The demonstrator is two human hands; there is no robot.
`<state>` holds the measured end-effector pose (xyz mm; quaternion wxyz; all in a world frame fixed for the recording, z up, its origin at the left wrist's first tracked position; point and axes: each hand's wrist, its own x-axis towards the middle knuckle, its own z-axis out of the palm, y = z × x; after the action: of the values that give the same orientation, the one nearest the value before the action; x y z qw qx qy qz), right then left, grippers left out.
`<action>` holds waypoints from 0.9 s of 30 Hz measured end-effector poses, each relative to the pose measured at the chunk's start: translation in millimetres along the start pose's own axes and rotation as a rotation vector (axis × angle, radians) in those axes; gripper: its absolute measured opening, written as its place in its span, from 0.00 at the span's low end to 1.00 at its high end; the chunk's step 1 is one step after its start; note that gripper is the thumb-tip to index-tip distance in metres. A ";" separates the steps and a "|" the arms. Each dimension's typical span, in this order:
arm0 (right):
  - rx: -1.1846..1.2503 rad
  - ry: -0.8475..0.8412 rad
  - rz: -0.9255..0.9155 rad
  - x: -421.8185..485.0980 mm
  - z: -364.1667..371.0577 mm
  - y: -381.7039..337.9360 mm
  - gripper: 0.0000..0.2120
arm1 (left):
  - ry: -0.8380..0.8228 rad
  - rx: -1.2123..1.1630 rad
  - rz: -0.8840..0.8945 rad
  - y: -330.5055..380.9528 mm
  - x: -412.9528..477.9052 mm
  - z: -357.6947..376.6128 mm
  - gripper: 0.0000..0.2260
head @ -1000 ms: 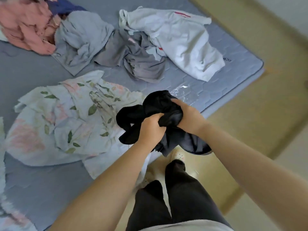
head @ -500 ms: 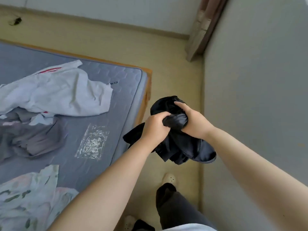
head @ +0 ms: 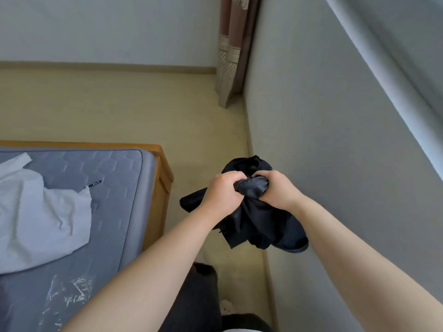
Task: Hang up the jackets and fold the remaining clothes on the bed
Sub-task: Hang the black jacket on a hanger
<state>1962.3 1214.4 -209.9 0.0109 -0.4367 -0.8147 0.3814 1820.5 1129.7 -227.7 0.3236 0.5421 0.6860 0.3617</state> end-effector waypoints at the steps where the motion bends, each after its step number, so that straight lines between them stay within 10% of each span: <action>1: 0.005 0.047 0.021 13.7 -2.6 -0.6 0.12 | 0.014 -0.009 0.006 -4.3 17.0 -3.1 0.07; 10: -0.084 0.255 0.077 202.1 -45.6 -33.1 0.04 | -0.066 0.002 -0.055 -52.7 210.2 -86.2 0.11; 27: -0.323 0.106 -0.204 625.8 -114.8 -143.2 0.09 | 0.092 -0.119 -0.278 -178.5 545.2 -279.9 0.07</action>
<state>1514.9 1688.2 -235.4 0.0223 -0.3673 -0.9037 0.2191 1384.9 1595.2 -259.0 0.3705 0.4047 0.7457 0.3780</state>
